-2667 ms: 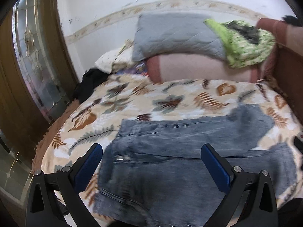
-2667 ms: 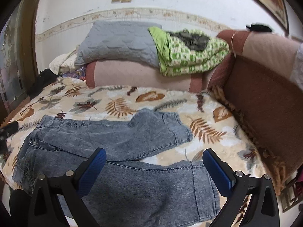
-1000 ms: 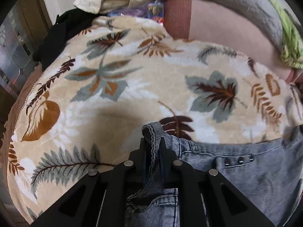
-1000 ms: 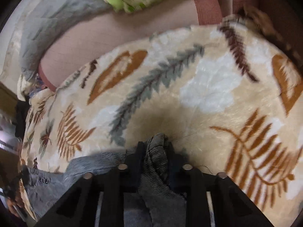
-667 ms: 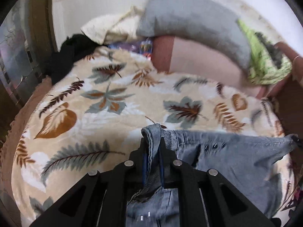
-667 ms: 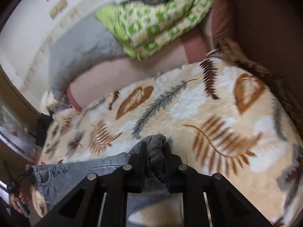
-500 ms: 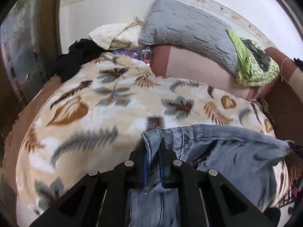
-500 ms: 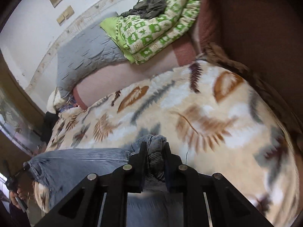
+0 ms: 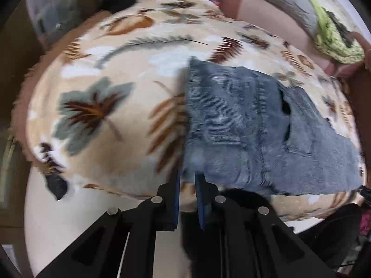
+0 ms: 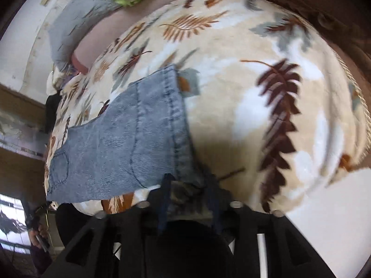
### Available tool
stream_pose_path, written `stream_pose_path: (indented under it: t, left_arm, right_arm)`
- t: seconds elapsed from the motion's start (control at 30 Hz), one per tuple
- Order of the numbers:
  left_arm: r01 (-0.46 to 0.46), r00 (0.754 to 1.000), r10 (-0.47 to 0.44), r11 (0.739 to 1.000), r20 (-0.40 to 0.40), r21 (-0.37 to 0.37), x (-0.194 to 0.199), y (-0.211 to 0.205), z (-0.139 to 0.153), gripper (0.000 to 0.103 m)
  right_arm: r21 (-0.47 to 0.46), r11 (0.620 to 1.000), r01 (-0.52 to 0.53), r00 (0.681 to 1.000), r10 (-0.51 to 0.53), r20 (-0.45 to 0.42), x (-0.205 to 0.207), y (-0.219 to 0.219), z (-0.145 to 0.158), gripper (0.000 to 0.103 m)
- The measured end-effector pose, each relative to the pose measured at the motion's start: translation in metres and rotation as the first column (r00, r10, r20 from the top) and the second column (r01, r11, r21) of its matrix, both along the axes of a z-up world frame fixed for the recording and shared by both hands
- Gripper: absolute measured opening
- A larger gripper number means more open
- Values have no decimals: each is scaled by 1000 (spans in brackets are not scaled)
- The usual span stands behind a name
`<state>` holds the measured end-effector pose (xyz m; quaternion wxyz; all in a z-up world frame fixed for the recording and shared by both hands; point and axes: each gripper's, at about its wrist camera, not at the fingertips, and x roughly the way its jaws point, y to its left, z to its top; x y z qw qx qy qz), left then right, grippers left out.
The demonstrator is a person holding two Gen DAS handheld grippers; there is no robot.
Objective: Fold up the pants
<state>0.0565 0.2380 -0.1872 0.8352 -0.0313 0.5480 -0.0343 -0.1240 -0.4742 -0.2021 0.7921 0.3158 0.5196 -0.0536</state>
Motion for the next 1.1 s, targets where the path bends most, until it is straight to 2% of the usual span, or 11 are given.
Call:
stream_pose_path:
  t: [0.07,0.2,0.37,0.43,0.53,0.6,0.63,0.73,0.87,0.97,1.1]
  left_arm:
    - [-29,999,27,998,28,49,-4,6,11,14]
    - [-55,992,50,998,118,40,-15,11,42,16]
    - [65,980,-58,997,190,-31,-20,-34,63,17]
    - [127,971,-111,990,212,-67,-18,-60,65,32]
    - [179,964,-154,978,216,-103,-16,-97,61,45]
    - [204,963,-177,971,202,-124,-13,-117,54,46]
    - [211,964,-184,969,193,-129,-12,-125,51,46]
    - [229,967,-208,963,150,-144,-5,-150,38,46]
    - [273,957,-254,952,143,-135,-5,-181,26,47]
    - [303,949,-290,947,125,-103,-6,-203,11,51]
    - [358,932,-351,931,92,-72,-12,-224,-10,52]
  right_arm:
    - [-30,999,21,998,-19,60,-2,-3,15,62]
    - [-54,998,26,992,-18,129,21,-2,34,65]
    - [-109,992,65,992,-52,114,79,-3,27,65]
    - [-155,984,84,994,-72,81,102,-3,17,65]
    - [-168,984,62,997,-67,-24,129,-2,-6,65]
    - [-118,992,38,998,-44,-51,135,2,-18,56]
    - [-134,991,28,998,-35,-53,136,5,-17,33]
    - [-228,973,36,999,-42,-20,138,7,-1,11]
    - [-316,940,131,990,-105,98,137,-3,22,6]
    - [-277,953,124,992,-113,56,143,-7,16,6]
    - [-210,977,-34,986,67,151,149,43,33,7]
